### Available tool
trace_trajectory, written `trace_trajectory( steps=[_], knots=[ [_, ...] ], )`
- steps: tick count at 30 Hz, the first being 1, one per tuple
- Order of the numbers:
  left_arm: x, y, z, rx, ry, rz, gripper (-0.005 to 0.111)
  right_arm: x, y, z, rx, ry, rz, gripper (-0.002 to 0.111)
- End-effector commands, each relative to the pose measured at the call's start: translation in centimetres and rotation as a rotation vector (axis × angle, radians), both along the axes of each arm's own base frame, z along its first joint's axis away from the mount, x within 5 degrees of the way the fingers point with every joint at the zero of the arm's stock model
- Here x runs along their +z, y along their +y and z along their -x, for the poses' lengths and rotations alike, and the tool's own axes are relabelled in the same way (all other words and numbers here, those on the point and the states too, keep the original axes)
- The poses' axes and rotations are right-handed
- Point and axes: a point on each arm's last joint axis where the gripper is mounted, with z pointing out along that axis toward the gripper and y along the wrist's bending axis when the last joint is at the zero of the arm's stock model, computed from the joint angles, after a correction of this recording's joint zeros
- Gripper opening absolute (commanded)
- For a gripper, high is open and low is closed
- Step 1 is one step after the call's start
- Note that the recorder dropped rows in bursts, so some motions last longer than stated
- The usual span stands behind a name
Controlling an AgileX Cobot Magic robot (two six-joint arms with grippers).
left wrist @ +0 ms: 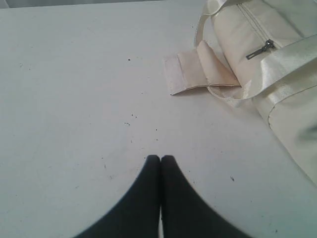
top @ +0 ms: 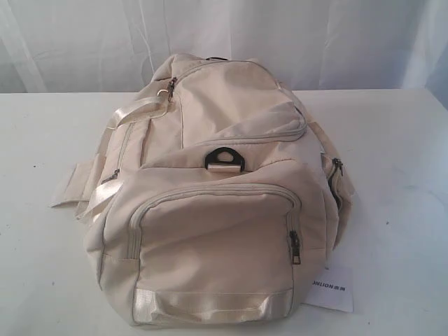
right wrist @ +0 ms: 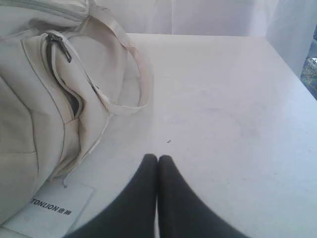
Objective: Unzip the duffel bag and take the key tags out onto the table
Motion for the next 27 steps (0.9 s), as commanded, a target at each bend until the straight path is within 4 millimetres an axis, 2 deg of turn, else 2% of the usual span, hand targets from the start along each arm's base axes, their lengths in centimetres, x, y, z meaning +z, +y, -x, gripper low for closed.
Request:
trace_trajectory(
  steps=[1,16,20,22,27],
  knots=[
    [0.0,0.0,0.0,0.005,0.001,0.010,0.000,0.0,0.0,0.0,0.005,-0.009,0.010,0.000],
    [0.0,0.0,0.0,0.005,0.001,0.010,0.000,0.0,0.0,0.0,0.005,-0.009,0.010,0.000],
    [0.2,0.0,0.0,0.006,-0.023,0.011,0.000,1.0,0.0,-0.2,0.002,-0.116,-0.013,0.000],
    [0.9,0.0,-0.2,0.010,-0.104,0.016,0.000,2.0,0.0,-0.3,-0.002,-0.224,-0.036,0.000],
    [4.9,0.3,-0.3,0.033,-0.544,0.038,0.000,3.8,0.0,-0.2,-0.008,-0.422,-0.081,0.000]
  ],
)
